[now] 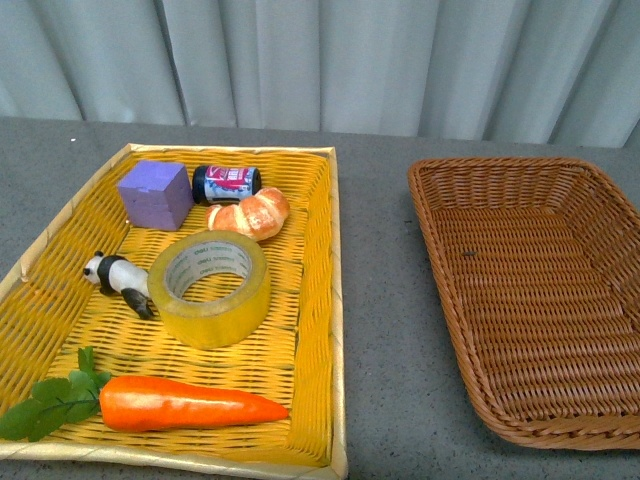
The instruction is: Move tape to another basket
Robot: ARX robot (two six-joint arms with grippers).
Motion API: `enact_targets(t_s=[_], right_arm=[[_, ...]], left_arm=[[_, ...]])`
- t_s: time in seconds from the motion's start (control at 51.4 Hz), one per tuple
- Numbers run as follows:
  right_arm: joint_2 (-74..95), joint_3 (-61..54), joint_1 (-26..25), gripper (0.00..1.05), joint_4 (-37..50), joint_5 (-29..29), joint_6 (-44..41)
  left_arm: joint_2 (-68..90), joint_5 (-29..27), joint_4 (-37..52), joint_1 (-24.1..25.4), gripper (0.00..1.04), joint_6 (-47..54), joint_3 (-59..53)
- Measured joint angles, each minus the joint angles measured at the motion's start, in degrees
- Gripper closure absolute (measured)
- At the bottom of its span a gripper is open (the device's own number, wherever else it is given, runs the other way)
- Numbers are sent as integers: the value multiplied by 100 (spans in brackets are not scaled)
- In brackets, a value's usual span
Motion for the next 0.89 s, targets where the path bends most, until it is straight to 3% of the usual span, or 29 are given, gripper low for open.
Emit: enact_targets(t_s=[0.894], right_arm=[[0,0,0,9,0,0,0]], left_arm=[[0,0,0,0,6,0,0]])
